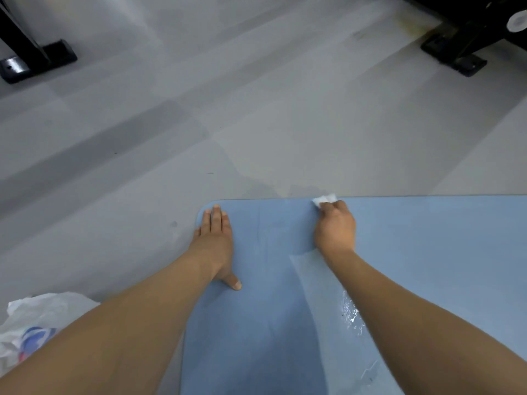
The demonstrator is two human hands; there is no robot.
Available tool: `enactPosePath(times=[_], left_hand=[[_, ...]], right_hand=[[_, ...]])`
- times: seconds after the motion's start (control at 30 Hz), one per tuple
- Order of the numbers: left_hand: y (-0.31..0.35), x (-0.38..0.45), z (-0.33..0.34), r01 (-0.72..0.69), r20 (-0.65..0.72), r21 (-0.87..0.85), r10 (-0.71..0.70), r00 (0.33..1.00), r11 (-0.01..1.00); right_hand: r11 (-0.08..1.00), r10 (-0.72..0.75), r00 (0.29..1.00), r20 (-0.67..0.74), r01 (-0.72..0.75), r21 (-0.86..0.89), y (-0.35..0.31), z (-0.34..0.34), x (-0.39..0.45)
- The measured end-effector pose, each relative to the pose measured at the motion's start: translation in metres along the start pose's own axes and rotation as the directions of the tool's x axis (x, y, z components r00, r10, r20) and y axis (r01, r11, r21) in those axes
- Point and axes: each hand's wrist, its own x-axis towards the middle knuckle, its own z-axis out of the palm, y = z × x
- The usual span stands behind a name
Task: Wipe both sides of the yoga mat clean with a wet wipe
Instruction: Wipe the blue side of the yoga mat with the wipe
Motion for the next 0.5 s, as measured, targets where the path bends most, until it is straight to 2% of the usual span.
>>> enactPosePath(times=[0.07, 0.13, 0.17, 0.27, 0.33, 0.37, 0.43, 0.5], left_hand=[[0.0, 0.0, 0.0, -0.003, 0.0, -0.008, 0.003, 1.0, 1.0], [-0.001, -0.001, -0.001, -0.009, 0.0, -0.02, 0.009, 1.0, 1.0], [-0.002, -0.002, -0.001, -0.013, -0.005, -0.028, 0.013, 1.0, 1.0], [-0.003, -0.001, 0.001, -0.027, -0.018, -0.031, 0.027, 0.999, 0.999], [-0.003, -0.001, 0.001, -0.027, -0.02, -0.022, 0.027, 0.999, 0.999], [-0.002, -0.002, 0.001, -0.023, -0.019, -0.021, 0.023, 1.0, 1.0], [-0.002, -0.002, 0.0, -0.015, -0.013, -0.019, 0.014, 1.0, 1.0], [0.0, -0.001, -0.002, -0.009, -0.005, -0.013, 0.009, 1.0, 1.0]], right_hand=[[0.989, -0.111, 0.991, 0.076, 0.103, 0.105, -0.042, 0.015, -0.02], [0.963, -0.258, 0.948, 0.185, 0.238, 0.127, -0.075, 0.034, -0.041], [0.958, -0.28, 0.93, 0.239, 0.256, 0.127, -0.084, 0.035, -0.047], [0.918, -0.395, 0.872, 0.288, 0.389, 0.081, -0.063, 0.024, -0.039], [0.918, -0.361, 0.912, 0.195, 0.384, -0.096, -0.023, 0.003, -0.022], [0.94, -0.273, 0.945, 0.177, 0.302, -0.161, 0.002, -0.01, -0.012], [0.98, -0.094, 0.982, 0.162, 0.12, -0.157, 0.044, -0.034, 0.002], [0.984, -0.021, 0.996, 0.092, 0.037, -0.176, 0.07, -0.044, 0.007]])
